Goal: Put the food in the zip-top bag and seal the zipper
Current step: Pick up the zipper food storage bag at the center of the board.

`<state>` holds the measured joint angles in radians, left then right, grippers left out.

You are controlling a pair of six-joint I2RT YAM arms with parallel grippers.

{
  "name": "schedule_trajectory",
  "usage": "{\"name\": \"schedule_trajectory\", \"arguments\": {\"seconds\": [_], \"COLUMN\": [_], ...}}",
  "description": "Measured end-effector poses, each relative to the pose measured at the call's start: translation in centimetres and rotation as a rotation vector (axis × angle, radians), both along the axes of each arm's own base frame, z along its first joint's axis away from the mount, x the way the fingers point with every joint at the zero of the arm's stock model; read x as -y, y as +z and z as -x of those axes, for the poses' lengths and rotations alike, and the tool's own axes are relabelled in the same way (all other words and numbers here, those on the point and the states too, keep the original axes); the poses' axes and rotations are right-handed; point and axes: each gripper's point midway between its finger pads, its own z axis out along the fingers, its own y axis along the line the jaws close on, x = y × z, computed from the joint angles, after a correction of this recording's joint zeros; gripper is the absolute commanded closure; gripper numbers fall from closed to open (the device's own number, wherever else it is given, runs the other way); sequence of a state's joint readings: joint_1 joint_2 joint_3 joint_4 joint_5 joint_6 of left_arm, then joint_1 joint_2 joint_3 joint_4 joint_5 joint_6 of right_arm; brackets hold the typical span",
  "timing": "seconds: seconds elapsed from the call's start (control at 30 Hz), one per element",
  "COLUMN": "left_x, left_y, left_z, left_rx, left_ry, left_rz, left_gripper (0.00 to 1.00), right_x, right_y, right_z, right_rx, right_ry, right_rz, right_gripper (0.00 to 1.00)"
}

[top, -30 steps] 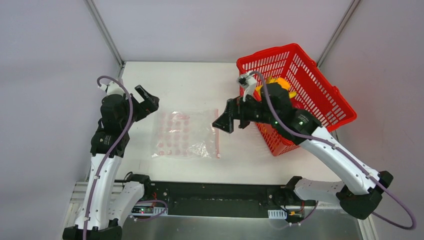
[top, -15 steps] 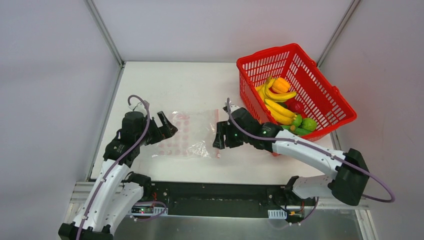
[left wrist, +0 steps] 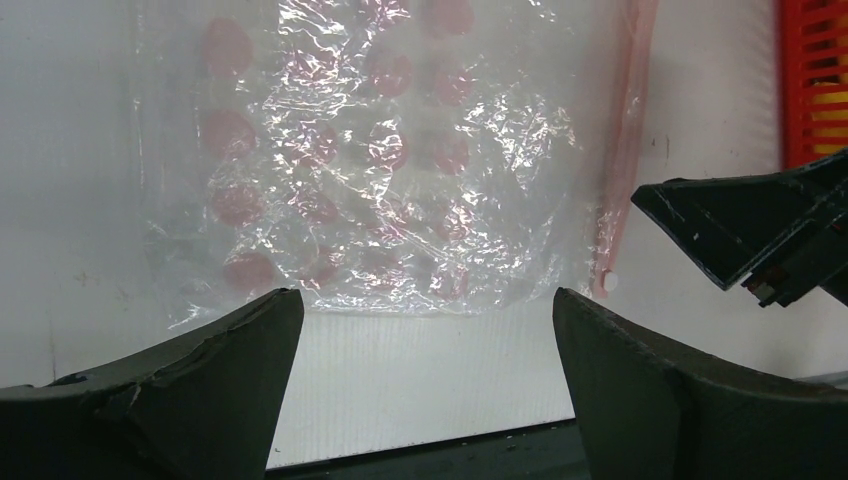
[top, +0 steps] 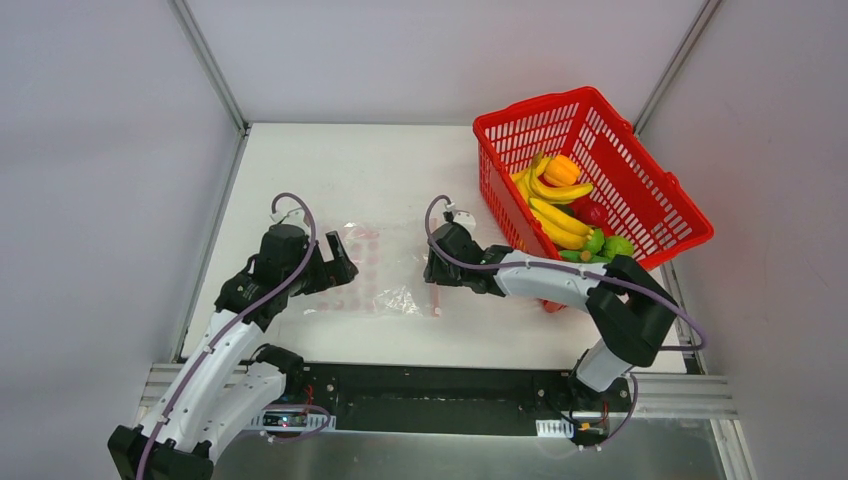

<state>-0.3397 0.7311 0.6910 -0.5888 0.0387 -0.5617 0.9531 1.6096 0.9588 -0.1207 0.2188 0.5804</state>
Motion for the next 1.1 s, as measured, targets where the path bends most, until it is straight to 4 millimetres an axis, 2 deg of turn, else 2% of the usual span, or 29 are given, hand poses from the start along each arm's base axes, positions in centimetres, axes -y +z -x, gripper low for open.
{"name": "schedule_trajectory", "arguments": {"seconds": [0.27,0.57,0.63,0.7,0.77,0.97,1.1], "left_x": [-0.2,-0.2,-0.2,-0.2,-0.2,-0.1,0.0], "left_y": [-0.1,-0.3,-0.4,-0.3,-0.4,-0.3,-0.3], "left_z": [0.3,0.2,0.2,0.2,0.2,0.3,0.3], "left_rx": [-0.003,-0.016,-0.018,-0.018,-0.019,-0.021,-0.022], "left_ry": [-0.001,-0.002,-0.002,-0.003,-0.004,-0.008,-0.011], "left_rz": [-0.012,-0.016,-0.016,-0.016,-0.015,-0.01,-0.008], "left_gripper": [0.0,0.0,0.0,0.0,0.01,0.03,0.05], "right_x": [-0.2,0.2,0.2,0.1,-0.1,0.0,0.2], "right_y": [-1.2,-2.9,-3.5,-3.8,-4.0,-4.0,-3.2], "right_z": [-1.5,-1.6,-1.5,-1.4,-1.3,-1.2,-1.1], "right_rx": [0.037,0.033,0.025,0.022,0.017,0.025,0.037], "right_ry": [-0.062,-0.082,-0.081,-0.079,-0.076,-0.075,-0.057], "right_rz": [0.01,0.033,0.031,0.023,0.01,-0.003,-0.004], "right_gripper": [0.65,0.71,0.8,0.86,1.0,1.0,0.98]}}
